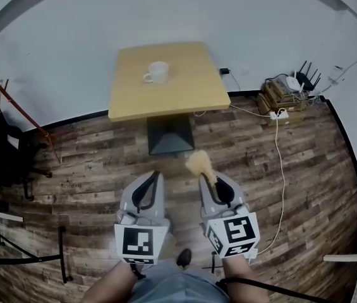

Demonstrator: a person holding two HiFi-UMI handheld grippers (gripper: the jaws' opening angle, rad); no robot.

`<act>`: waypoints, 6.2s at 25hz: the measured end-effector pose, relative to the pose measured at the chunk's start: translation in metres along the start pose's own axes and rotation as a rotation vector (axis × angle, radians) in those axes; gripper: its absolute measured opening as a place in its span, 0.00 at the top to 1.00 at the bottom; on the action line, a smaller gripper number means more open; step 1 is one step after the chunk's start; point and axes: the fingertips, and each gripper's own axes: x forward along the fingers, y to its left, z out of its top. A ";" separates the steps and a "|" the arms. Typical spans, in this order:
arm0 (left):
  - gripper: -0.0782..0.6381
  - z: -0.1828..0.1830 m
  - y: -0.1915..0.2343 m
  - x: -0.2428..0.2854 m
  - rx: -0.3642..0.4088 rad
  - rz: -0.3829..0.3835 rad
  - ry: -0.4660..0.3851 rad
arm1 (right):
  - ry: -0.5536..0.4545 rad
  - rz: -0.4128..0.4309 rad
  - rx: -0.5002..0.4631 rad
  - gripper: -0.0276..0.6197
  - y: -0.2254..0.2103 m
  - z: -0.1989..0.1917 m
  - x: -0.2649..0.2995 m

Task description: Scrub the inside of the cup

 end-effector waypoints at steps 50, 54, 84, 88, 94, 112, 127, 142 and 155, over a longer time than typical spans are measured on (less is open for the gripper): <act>0.87 0.032 0.170 0.333 0.056 0.026 0.045 | -0.011 0.085 -0.025 0.86 -0.139 0.088 0.339; 0.87 0.044 0.177 0.349 0.056 0.071 0.044 | -0.030 0.132 -0.029 0.86 -0.153 0.096 0.359; 0.87 0.033 0.280 0.398 0.032 0.241 0.051 | -0.006 0.278 -0.044 0.86 -0.153 0.116 0.477; 0.87 0.034 0.299 0.415 0.036 0.215 0.037 | 0.000 0.268 -0.057 0.85 -0.149 0.121 0.500; 0.87 0.055 0.336 0.440 0.040 0.184 -0.025 | -0.022 0.229 -0.088 0.85 -0.144 0.146 0.533; 0.87 0.038 0.368 0.484 -0.041 0.033 -0.044 | 0.007 0.203 -0.109 0.86 -0.127 0.151 0.571; 0.87 -0.050 0.324 0.466 0.073 -0.230 -0.027 | 0.167 0.259 -0.048 0.86 -0.127 0.070 0.560; 0.60 -0.143 0.289 0.478 0.089 -0.523 0.073 | 0.250 0.203 -0.007 0.86 -0.135 0.021 0.565; 0.62 -0.159 0.277 0.503 0.092 -0.591 0.146 | 0.263 0.183 0.007 0.85 -0.142 0.021 0.577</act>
